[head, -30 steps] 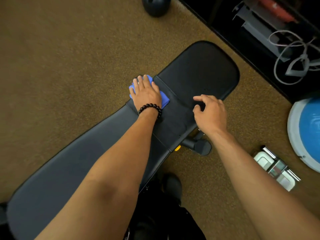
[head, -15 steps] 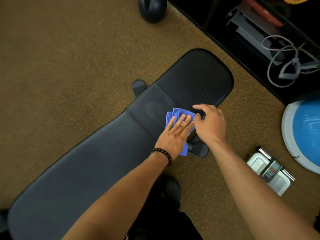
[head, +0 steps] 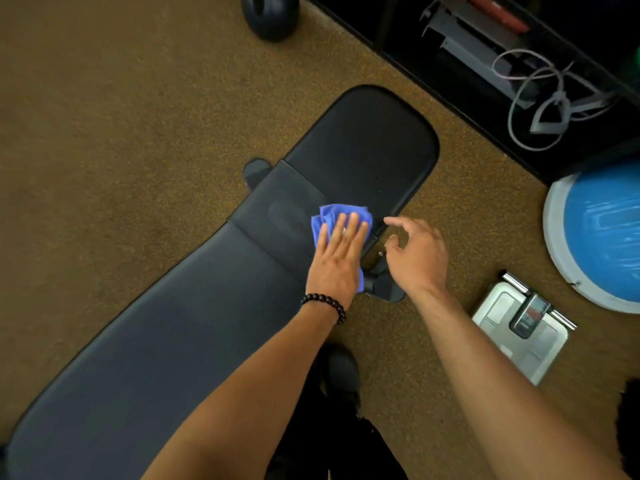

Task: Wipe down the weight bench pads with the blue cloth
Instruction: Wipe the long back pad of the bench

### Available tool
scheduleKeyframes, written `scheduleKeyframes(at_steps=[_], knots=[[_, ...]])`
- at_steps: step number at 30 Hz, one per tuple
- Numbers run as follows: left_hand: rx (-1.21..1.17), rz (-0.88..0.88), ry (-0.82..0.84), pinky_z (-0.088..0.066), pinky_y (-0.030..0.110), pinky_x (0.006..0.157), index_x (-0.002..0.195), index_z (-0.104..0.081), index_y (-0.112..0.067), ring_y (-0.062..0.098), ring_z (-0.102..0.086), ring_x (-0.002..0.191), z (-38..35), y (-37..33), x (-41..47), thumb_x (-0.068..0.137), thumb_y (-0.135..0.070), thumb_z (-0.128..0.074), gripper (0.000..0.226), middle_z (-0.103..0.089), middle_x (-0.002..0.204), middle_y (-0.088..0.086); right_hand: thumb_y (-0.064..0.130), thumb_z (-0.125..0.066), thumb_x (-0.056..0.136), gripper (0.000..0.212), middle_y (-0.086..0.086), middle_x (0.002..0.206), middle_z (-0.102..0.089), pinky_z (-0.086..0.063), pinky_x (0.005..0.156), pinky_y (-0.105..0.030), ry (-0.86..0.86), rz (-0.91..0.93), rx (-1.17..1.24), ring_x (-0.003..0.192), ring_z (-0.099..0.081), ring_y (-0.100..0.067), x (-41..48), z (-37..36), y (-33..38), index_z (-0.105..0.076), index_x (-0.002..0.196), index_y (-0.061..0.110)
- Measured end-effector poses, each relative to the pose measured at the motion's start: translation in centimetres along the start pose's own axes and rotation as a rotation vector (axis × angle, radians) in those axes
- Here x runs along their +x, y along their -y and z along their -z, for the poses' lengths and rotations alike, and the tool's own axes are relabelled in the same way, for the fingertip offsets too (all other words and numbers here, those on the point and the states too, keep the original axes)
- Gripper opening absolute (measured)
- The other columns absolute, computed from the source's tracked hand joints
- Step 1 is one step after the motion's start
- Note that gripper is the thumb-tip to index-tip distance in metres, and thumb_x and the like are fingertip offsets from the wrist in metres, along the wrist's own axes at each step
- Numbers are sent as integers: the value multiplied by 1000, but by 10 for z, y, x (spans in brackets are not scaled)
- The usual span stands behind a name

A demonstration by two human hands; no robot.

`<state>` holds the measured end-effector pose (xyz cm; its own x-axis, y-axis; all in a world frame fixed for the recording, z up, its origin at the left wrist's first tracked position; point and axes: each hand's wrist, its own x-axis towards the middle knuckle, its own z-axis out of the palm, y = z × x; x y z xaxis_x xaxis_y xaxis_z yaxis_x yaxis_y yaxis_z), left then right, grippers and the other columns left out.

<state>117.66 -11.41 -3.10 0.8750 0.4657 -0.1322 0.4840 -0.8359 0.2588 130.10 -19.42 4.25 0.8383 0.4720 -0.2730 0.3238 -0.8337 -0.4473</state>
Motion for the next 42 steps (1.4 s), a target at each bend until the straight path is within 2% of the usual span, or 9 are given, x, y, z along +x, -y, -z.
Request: scheduleKeyframes(at_steps=[4, 7, 14, 21, 25, 33, 37, 40, 42], knots=[[142, -277, 99, 8, 49, 127, 164, 3, -16, 27, 11, 158, -5, 6, -21, 99, -22, -26, 72, 9, 172, 5, 17, -61, 93, 37, 5, 127, -65, -34, 84, -24, -7, 10, -5, 118, -56, -20, -4, 3, 1, -69, 125, 33], [202, -423, 146, 2, 51, 128, 164, -2, -15, 27, 11, 158, -4, 27, -37, 103, -24, -32, 68, 6, 172, 5, 16, -62, 94, 37, 5, 128, -65, -36, 84, -25, 9, 21, -25, 117, -55, -19, -3, 7, 7, -68, 127, 33], [191, -524, 161, -7, 52, 127, 161, -24, -16, 27, 2, 159, -3, 62, -78, 93, -26, -60, 77, -6, 172, 7, 22, -60, 96, 38, 5, 129, -65, -45, 96, -34, 107, 86, -97, 119, -53, -21, 8, 3, 34, -65, 131, 34], [136, -474, 55, -15, 48, 127, 159, -31, -19, 23, -12, 158, -3, 59, -34, 99, -22, -42, 61, -20, 170, 4, 17, -59, 96, 36, 7, 119, -70, -48, 91, -33, 114, 74, -146, 113, -57, -22, 30, -4, 51, -70, 127, 33], [102, -297, -4, -25, 51, 126, 160, -32, -17, 25, -19, 157, 0, 72, -4, 98, -20, -29, 62, -25, 168, 5, 15, -61, 94, 34, 6, 114, -73, -45, 91, -30, 96, 114, -162, 106, -60, -23, 35, -9, 56, -73, 122, 30], [-121, 209, -252, -36, 50, 118, 149, -50, -12, 28, -40, 149, 27, 118, 57, 104, -23, -38, 48, -45, 158, 10, 30, -67, 96, 32, 7, 116, -70, -49, 90, -31, 121, 161, -186, 107, -56, -18, 37, -23, 61, -69, 127, 31], [-284, 364, -164, -36, 50, 116, 148, -51, -14, 27, -36, 151, 50, 118, 71, 105, -28, -52, 45, -42, 161, 6, 35, -67, 94, 34, 5, 115, -71, -50, 92, -35, 129, 224, -223, 105, -57, -21, 33, -29, 64, -69, 127, 29], [-340, 434, -91, -32, 47, 117, 153, -42, -18, 27, -33, 151, 73, 119, 74, 95, -43, -65, 67, -39, 162, 5, 39, -67, 94, 38, 4, 117, -70, -49, 94, -37, 140, 220, -254, 107, -56, -21, 32, -33, 70, -67, 130, 28], [-206, 470, -32, -28, 48, 117, 155, -37, -28, 24, -25, 154, 82, 116, 67, 86, -63, -67, 83, -34, 165, 1, 41, -67, 93, 41, 1, 120, -68, -48, 96, -36, 114, 207, -290, 110, -55, -21, 31, -33, 74, -65, 133, 27]])
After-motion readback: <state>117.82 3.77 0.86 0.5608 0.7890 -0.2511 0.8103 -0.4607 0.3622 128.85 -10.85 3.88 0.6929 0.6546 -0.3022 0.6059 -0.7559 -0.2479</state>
